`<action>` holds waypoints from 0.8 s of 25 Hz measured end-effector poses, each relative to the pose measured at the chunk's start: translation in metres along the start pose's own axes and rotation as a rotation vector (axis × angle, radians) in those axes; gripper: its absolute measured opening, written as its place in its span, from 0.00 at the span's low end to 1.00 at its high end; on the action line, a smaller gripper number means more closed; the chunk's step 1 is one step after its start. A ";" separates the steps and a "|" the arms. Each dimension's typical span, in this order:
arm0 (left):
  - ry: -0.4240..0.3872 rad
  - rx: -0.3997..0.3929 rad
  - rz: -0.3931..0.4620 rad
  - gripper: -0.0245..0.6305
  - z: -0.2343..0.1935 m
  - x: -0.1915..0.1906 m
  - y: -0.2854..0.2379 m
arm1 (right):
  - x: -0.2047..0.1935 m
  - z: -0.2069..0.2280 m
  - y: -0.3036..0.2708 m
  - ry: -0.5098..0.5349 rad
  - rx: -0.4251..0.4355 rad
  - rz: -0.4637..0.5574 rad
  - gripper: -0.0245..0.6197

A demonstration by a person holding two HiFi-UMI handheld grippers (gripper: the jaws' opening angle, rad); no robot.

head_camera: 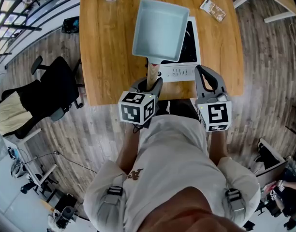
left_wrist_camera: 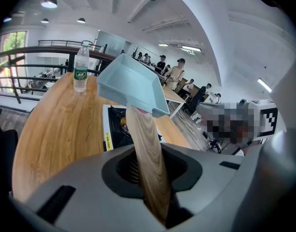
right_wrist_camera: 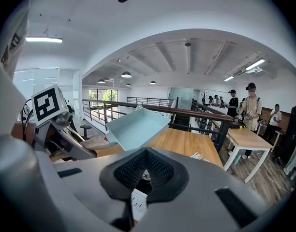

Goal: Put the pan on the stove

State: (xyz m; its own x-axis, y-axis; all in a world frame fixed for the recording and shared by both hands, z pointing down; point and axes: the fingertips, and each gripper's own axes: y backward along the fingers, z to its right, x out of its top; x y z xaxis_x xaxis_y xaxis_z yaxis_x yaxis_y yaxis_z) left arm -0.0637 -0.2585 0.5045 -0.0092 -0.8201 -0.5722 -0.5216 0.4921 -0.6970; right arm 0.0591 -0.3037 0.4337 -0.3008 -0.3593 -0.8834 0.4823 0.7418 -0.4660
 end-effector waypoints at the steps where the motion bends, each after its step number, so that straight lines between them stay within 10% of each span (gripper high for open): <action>1: 0.002 0.000 -0.004 0.18 0.000 -0.001 -0.002 | -0.002 0.000 -0.001 -0.002 0.001 -0.003 0.06; 20: 0.031 -0.009 -0.073 0.18 -0.007 -0.019 -0.041 | -0.030 0.007 -0.022 -0.018 0.031 -0.075 0.06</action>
State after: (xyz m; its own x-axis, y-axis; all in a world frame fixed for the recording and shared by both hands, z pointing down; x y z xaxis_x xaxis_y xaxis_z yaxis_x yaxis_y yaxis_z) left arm -0.0478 -0.2653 0.5469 0.0028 -0.8624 -0.5061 -0.5296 0.4280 -0.7323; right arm 0.0627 -0.3133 0.4700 -0.3226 -0.4233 -0.8466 0.4846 0.6945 -0.5319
